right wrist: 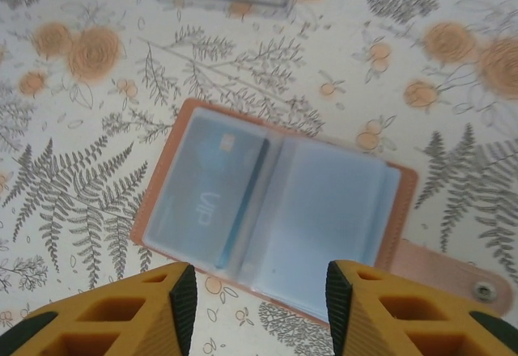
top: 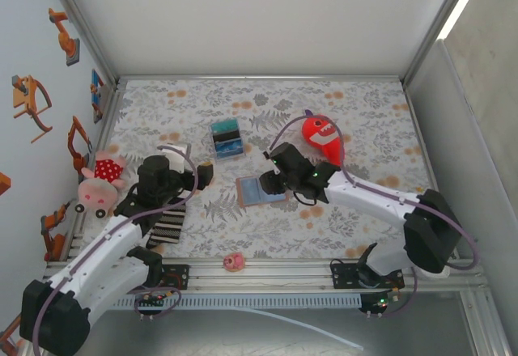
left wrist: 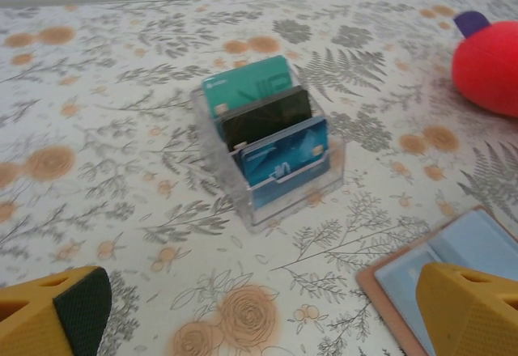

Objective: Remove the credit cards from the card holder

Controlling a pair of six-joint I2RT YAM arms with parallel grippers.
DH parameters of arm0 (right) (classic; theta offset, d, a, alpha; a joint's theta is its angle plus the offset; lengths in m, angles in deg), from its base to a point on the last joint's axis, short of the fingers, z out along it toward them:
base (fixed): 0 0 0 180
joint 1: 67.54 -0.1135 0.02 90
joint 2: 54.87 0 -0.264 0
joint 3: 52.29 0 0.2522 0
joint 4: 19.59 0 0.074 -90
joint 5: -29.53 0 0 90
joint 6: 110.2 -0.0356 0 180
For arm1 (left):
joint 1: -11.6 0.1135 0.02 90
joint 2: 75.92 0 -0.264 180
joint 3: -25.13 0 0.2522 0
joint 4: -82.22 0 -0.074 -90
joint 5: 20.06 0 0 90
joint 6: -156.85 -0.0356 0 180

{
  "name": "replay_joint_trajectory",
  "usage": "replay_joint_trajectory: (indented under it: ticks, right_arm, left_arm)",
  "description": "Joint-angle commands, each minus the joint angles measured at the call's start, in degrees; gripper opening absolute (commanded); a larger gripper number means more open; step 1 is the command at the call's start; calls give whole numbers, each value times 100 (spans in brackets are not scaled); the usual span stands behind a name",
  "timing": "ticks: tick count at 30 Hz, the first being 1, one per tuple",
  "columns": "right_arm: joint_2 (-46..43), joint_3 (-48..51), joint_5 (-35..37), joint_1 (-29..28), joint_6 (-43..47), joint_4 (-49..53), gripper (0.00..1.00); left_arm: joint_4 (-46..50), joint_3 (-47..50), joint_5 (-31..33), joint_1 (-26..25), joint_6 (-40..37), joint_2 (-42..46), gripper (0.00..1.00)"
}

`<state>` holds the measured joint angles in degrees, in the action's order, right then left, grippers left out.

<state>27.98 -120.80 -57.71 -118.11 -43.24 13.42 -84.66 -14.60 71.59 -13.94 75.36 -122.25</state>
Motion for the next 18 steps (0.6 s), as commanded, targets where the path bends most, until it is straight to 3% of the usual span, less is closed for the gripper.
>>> replay_joint_trajectory:
  ticks: [1, 12, 18]
  right_arm:
    - [383, -382, -83, -157, -96, 82, 45]
    - [1622, -1387, 264, -544, -14, 914, 43]
    - [2163, -1760, 328, -664, 109, 1203, 48]
  left_arm:
    - [73, 222, 898, -27, 909, 435, 97]
    - [335, 254, 2082, -12, 1533, 437, 97]
    - [222, 209, 1935, -1, 1518, 140, 97]
